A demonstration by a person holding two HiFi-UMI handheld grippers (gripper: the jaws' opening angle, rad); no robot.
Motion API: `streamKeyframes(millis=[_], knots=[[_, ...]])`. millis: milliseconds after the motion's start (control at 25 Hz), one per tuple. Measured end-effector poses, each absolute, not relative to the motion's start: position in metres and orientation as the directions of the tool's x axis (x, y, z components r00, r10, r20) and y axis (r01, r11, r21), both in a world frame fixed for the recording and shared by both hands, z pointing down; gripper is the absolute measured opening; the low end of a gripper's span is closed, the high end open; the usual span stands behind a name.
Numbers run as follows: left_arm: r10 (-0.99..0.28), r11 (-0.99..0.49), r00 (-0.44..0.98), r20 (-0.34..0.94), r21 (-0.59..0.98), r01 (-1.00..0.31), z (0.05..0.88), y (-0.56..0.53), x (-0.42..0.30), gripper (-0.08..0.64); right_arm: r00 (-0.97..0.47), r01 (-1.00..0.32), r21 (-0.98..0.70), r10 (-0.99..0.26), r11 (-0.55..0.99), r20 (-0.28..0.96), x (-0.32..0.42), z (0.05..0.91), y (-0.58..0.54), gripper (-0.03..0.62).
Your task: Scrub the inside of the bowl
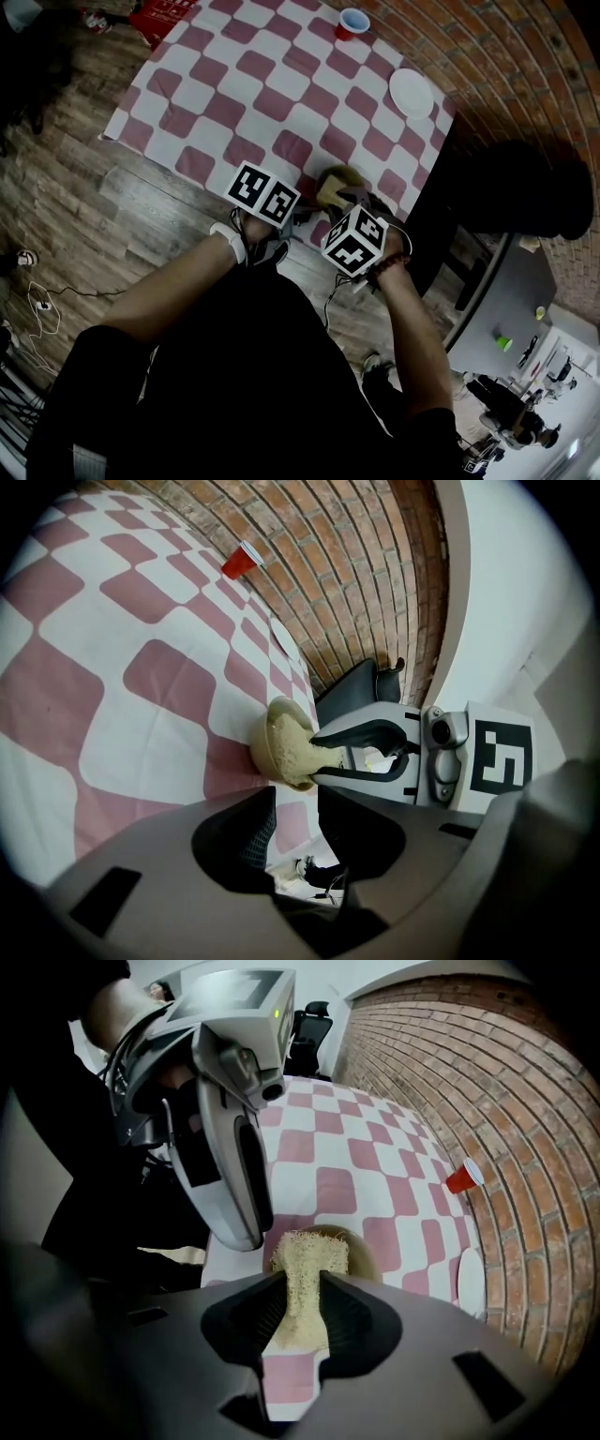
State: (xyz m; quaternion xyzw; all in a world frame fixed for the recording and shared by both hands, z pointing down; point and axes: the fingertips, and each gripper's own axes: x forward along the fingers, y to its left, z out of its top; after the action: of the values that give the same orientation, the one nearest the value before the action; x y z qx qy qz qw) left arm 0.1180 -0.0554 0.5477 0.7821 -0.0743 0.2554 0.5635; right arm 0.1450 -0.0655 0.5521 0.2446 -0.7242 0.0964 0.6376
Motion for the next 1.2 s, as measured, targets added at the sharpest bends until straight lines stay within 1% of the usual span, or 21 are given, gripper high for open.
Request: streamKeyframes(millis=[200, 360, 480, 640, 880, 1040, 1200], knots=[[0.177, -0.349, 0.858, 0.482, 0.846, -0.403, 0.549, -0.054, 0.119, 0.13, -0.029, -0.458, 0.17, -0.206, 0.873, 0.978, 0.162, 0.557, -0.055, 0.121], [0.183, -0.349, 0.855, 0.484, 0.846, -0.404, 0.55, -0.052, 0.121, 0.13, 0.045, -0.456, 0.226, -0.232, 0.86, 0.972, 0.183, 0.562, -0.068, 0.12], [0.183, -0.349, 0.855, 0.485, 0.845, -0.404, 0.55, -0.052, 0.122, 0.13, 0.067, -0.473, 0.252, -0.25, 0.845, 0.966, 0.189, 0.565, -0.081, 0.12], [0.179, -0.349, 0.855, 0.486, 0.845, -0.406, 0.551, -0.053, 0.122, 0.13, 0.043, -0.505, 0.248, -0.262, 0.827, 0.964, 0.18, 0.563, -0.092, 0.12], [0.173, -0.343, 0.859, 0.482, 0.847, -0.406, 0.551, -0.055, 0.121, 0.13, -0.01, -0.508, 0.228, -0.27, 0.83, 0.963, 0.157, 0.558, -0.094, 0.12], [0.164, -0.343, 0.865, 0.474, 0.85, -0.401, 0.549, -0.055, 0.122, 0.13, -0.063, -0.476, 0.202, -0.262, 0.856, 0.963, 0.142, 0.555, -0.085, 0.121], [0.166, -0.379, 0.861, 0.481, 0.837, -0.395, 0.547, -0.054, 0.123, 0.13, -0.077, -0.441, 0.187, -0.244, 0.878, 0.967, 0.141, 0.555, -0.071, 0.121]])
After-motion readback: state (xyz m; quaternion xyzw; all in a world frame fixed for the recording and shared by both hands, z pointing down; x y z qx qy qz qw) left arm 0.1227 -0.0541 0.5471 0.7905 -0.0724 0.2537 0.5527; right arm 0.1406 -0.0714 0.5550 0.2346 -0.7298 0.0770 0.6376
